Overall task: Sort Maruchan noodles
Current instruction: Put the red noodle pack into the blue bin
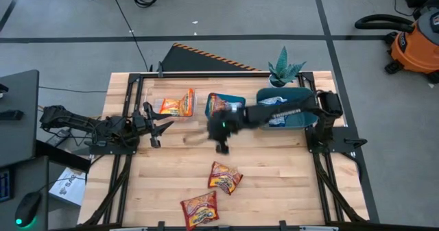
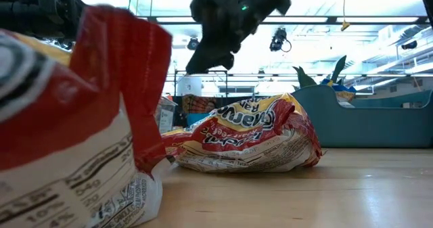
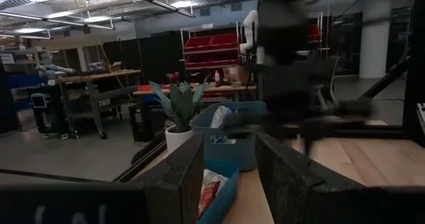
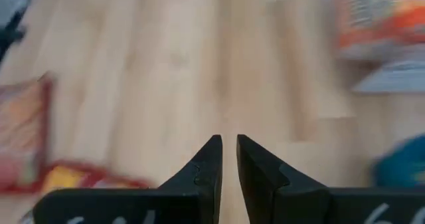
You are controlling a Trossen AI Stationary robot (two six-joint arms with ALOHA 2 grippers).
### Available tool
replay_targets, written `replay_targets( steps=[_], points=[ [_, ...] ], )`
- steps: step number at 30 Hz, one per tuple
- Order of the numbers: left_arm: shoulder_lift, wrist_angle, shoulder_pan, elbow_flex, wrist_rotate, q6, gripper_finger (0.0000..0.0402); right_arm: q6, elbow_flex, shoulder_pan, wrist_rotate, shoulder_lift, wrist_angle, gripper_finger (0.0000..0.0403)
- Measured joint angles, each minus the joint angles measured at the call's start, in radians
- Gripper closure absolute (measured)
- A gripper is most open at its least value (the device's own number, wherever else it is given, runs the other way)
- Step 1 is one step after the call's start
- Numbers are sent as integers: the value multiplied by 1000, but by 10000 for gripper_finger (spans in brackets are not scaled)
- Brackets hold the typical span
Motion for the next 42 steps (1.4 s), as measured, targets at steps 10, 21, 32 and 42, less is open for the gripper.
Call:
replay_targets(
  steps=[10, 21, 32, 42],
  points=[
    [0, 13, 2, 0, 0, -8, 260, 145, -86, 189, 77, -1, 8, 321],
    [0, 21, 2, 0, 0, -4, 260, 213, -156, 246, 57, -1, 215, 215],
    [0, 24, 2, 0, 0, 10, 260, 146, 82, 276, 65, 147, 45, 208],
    [0, 3, 2, 0, -84, -7, 260, -74, 469, 297, -8, 408, -320, 208]
  ],
)
